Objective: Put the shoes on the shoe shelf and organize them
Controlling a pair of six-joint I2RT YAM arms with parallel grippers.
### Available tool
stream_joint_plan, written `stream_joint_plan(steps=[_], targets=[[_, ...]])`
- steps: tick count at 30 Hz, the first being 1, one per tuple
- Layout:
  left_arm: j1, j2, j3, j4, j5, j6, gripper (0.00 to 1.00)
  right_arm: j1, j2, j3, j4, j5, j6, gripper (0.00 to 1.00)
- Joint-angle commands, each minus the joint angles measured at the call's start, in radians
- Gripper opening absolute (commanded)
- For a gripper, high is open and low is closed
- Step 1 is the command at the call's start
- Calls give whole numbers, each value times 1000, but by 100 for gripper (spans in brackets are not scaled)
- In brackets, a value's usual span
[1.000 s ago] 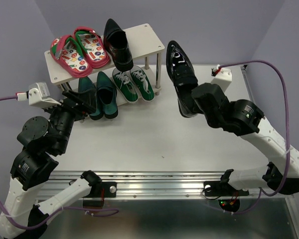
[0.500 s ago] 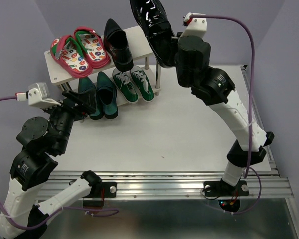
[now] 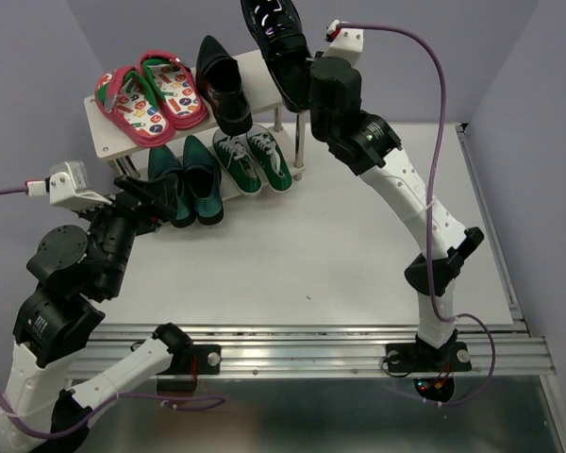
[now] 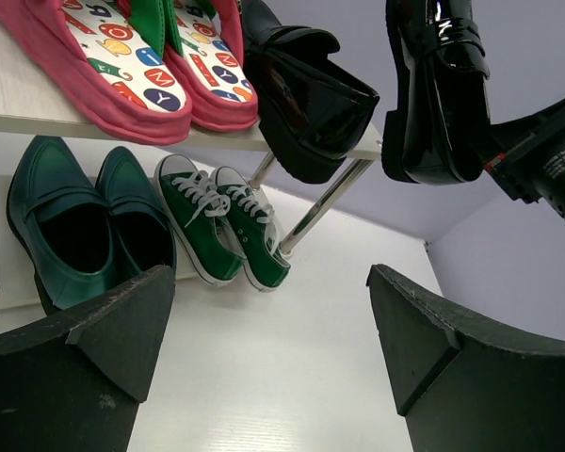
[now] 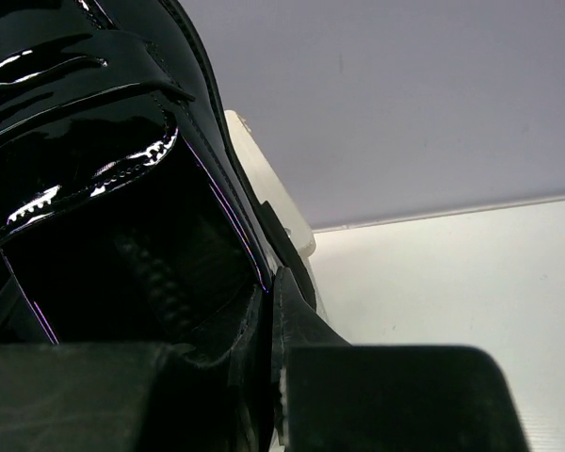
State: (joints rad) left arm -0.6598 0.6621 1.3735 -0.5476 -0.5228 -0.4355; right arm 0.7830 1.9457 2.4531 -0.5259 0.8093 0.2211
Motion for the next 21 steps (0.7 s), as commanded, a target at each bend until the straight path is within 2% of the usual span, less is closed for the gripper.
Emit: stream_joint_plan(steps=[1,21], targets=[[-1,-13,26,12,-13,-6,95,-16,-14,44,207,-19,107,1],[-1,-19,30,-3,-29,-8,95,-53,61,-6,205,-68,282,1]])
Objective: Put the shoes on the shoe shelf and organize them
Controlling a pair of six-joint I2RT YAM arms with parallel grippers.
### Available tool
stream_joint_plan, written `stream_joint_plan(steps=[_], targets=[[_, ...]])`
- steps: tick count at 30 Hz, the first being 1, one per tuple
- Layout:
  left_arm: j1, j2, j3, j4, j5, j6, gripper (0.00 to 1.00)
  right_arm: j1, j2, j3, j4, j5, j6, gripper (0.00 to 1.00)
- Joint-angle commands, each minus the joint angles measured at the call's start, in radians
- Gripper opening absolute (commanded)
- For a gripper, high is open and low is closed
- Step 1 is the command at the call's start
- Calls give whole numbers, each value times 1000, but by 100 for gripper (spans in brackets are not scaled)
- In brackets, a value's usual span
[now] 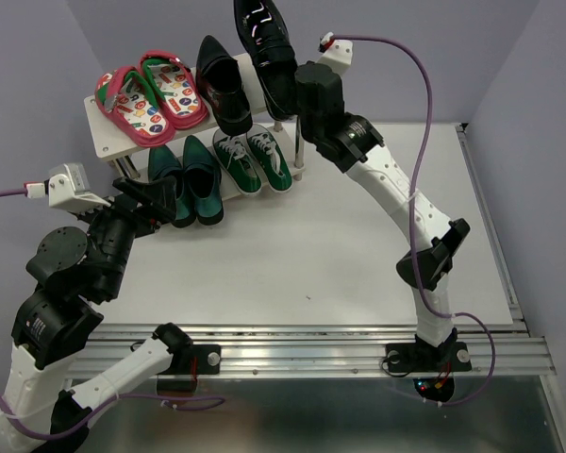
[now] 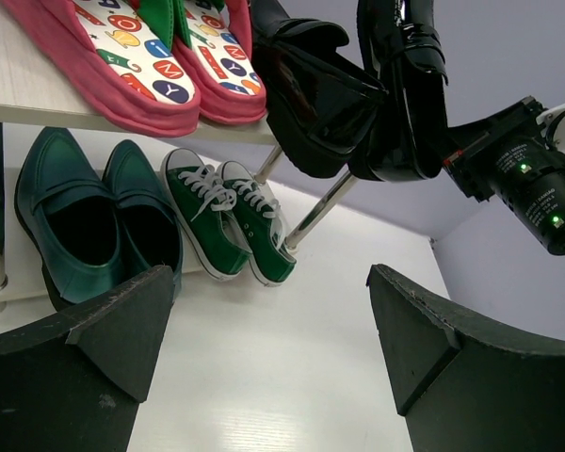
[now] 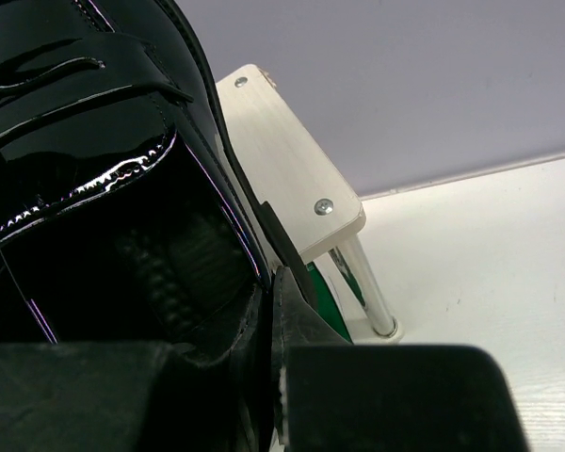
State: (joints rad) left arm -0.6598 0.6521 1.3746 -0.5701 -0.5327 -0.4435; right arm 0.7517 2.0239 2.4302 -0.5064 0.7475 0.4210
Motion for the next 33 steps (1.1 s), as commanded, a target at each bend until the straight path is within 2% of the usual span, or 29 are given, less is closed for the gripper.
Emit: stream_joint_plan(steps=[1,16,17,18,22,23,24,26,33], targets=[[-1,-9,27,21,-20,0,95,-22,-14,18,186,-14,85,1],[-1,-8,30,15,-21,-3,95,-58,36,49,186,-114,119,1],[-1,-8,30,16,-24,-3,95,-58,38,55,186,-132,121,4],[-1,-8,32,15,-24,-4,95,-58,42,61,186,-141,121,24],[-1,-3,35,15,-24,-4,95,-58,50,85,186,-177,117,63],[-1,-3,35,15,-23,-6,95,-58,50,89,187,-183,117,63],[-1,-3,35,15,-23,-6,95,-58,50,93,189,-186,116,68],[-3,-2,35,15,-21,-8,95,-58,47,96,190,-197,114,72],[-1,0,37,16,-15,-11,95,-58,27,84,195,-223,105,79]])
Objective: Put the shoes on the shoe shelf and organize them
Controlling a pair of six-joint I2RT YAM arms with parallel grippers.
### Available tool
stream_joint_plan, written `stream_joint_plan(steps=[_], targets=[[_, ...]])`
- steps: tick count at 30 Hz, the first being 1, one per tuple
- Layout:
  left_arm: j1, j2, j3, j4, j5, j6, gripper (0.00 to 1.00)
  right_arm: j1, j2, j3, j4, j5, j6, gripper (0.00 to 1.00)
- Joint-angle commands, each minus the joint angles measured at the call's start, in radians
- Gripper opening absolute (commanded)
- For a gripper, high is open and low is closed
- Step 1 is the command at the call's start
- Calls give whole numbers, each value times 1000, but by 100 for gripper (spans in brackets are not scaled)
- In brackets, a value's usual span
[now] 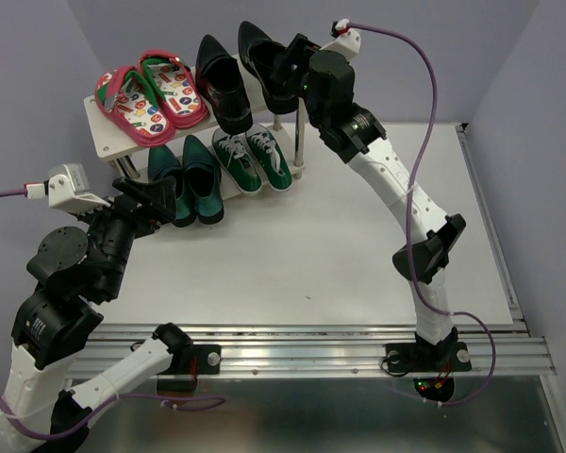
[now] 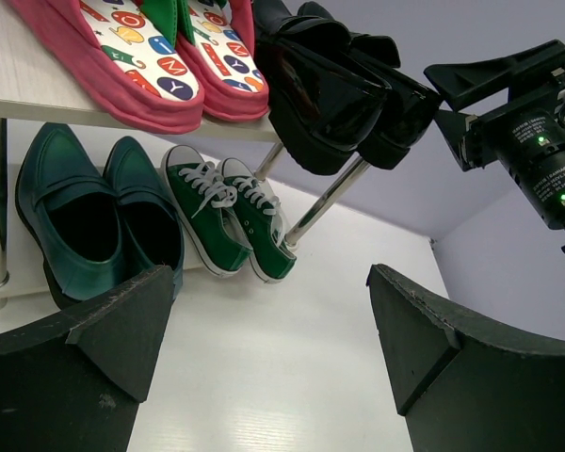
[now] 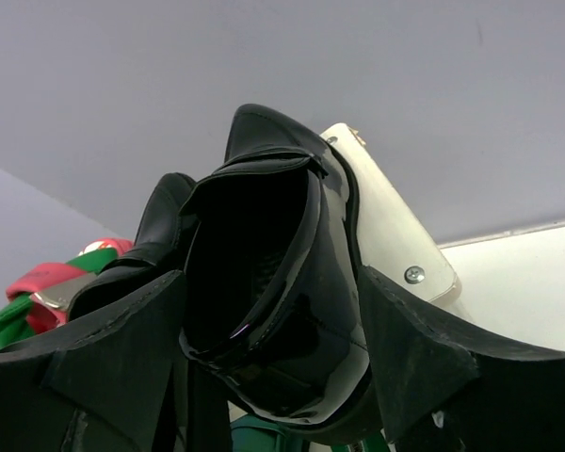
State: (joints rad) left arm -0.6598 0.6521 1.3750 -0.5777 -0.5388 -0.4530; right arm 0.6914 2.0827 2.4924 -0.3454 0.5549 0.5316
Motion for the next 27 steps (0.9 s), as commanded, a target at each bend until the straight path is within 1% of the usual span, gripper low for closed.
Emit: stream_joint_plan(steps=[1,3,4,9,10,11,12,15,16,18,19,20,21,22,25,26,27], targets=[[-3,0,36,25,-7,-1,95,2,-35,19,34,-33,-4,80],[-1,1,36,26,-6,-3,95,2,-45,13,34,-44,-5,85],[-1,1,36,27,-6,-3,95,2,-50,8,34,-52,-8,89],[-1,4,36,29,-6,-1,95,2,-108,-12,34,-87,-21,91],[-1,7,36,30,-6,0,95,2,-122,-21,34,-90,-27,94],[-1,9,36,33,-6,2,95,2,-137,-30,34,-90,-30,94],[-1,12,38,35,-4,2,95,2,-156,-61,34,-89,-35,96],[-1,14,30,42,8,2,95,2,-248,-133,37,-66,-55,98],[-1,15,27,56,13,4,95,2,-306,-203,40,-59,-64,99],[-1,20,19,71,25,10,95,2,-372,-292,60,-47,-79,100],[-1,29,18,81,36,13,95,2,-445,-390,65,-23,-88,100],[-1,35,18,87,43,13,95,2,-481,-441,68,-23,-94,100],[-1,41,16,90,49,14,95,2,-516,-492,66,15,-104,100],[-3,49,12,99,57,14,95,2,-592,-601,66,58,-117,100],[-3,55,-5,124,59,14,95,2,-708,-778,45,143,-128,100],[-1,57,-8,133,62,13,95,2,-743,-831,28,167,-128,100],[-1,63,-8,145,59,20,95,2,-810,-930,-21,225,-111,100]])
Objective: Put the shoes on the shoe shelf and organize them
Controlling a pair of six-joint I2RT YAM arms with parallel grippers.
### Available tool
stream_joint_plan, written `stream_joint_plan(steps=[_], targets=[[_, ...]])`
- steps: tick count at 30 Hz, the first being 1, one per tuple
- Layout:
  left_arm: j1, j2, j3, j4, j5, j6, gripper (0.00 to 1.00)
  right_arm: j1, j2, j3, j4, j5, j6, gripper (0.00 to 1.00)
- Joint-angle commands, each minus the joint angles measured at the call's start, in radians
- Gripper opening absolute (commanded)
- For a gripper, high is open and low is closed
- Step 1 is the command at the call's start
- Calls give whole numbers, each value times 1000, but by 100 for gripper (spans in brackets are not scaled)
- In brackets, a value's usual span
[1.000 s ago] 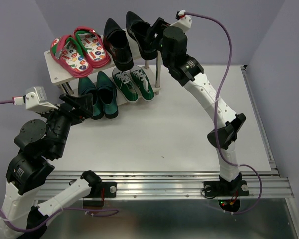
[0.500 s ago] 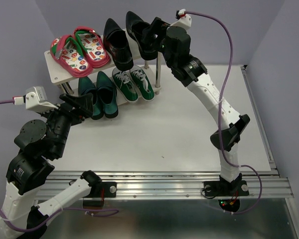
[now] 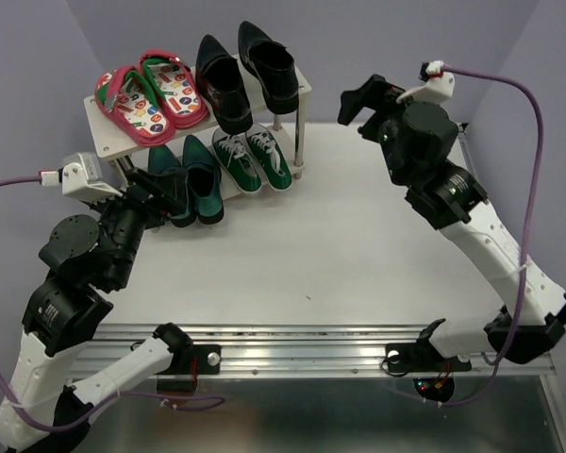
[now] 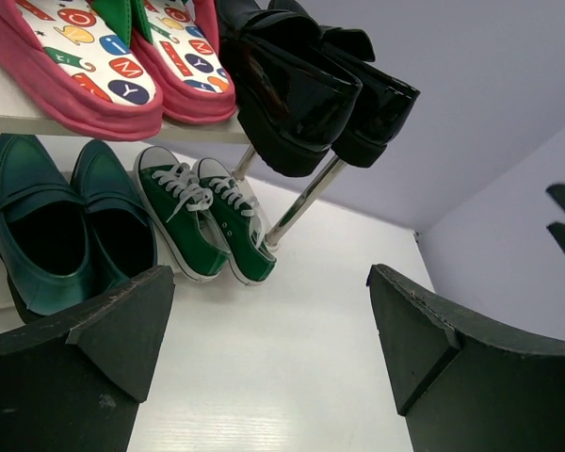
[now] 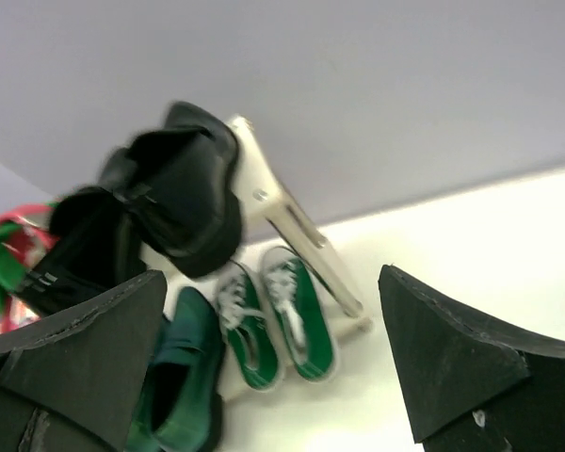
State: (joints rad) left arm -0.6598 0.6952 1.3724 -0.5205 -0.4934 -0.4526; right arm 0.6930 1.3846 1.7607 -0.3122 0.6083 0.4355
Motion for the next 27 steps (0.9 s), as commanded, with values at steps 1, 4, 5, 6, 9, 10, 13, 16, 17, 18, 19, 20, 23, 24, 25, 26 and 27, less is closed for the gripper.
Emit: stream_joint_plan(steps=[1,4,5,6,9,10,13,16,17,18,19,20,23,24,25,26,27], targets=[[-1,23,-4,89,13,23,95,0,-142,-243,-82,194,-8,100],[-1,41,16,96,4,43,95,0,-238,-404,-198,257,38,100],[-1,44,19,97,7,46,95,0,-254,-434,-235,271,60,100],[-1,46,27,100,6,49,95,0,-269,-484,-313,292,89,100],[-1,50,34,102,0,54,95,0,-312,-546,-448,311,210,100],[-1,47,36,102,-2,54,95,0,-321,-581,-481,318,245,100],[-1,46,34,99,-11,55,95,0,-349,-644,-574,329,394,100],[-1,49,31,91,-17,57,95,0,-363,-671,-636,320,446,100],[-1,49,31,89,-17,57,95,0,-363,-687,-649,318,480,100],[-1,49,30,89,-17,57,95,0,-366,-695,-659,320,489,100],[-1,49,30,86,-17,54,95,0,-369,-702,-666,320,499,100],[-1,46,27,88,-16,52,95,0,-372,-711,-668,320,511,100],[-1,43,21,86,-14,49,95,0,-386,-736,-662,335,522,100],[-1,41,20,82,-14,48,95,0,-392,-742,-662,349,526,100],[-1,41,20,79,-17,48,95,0,-397,-745,-660,355,531,100],[-1,41,20,77,-17,46,95,0,-401,-747,-660,361,539,100],[-1,41,20,76,-17,46,95,0,-406,-748,-657,375,540,100]])
